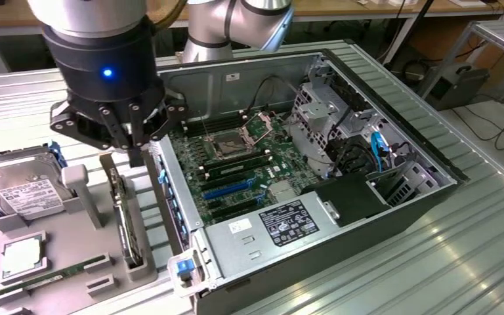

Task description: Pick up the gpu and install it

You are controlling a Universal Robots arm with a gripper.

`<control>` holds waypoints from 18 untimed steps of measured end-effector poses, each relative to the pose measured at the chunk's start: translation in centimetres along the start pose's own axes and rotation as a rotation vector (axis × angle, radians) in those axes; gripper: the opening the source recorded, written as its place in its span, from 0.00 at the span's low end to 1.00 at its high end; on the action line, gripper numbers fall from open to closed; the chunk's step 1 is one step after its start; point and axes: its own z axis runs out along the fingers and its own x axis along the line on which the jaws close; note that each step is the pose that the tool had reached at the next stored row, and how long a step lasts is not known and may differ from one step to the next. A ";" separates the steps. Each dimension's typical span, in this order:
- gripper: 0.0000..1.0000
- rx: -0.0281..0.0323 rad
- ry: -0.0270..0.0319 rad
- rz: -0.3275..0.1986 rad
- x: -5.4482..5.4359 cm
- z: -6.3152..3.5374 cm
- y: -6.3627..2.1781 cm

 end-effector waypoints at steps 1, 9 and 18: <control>0.11 0.0006 -0.0001 0.000 0.5 0.11 -0.05; 0.11 0.0017 -0.0002 0.000 4.0 1.38 -0.24; 0.11 0.0018 0.0002 0.000 4.0 1.38 -0.24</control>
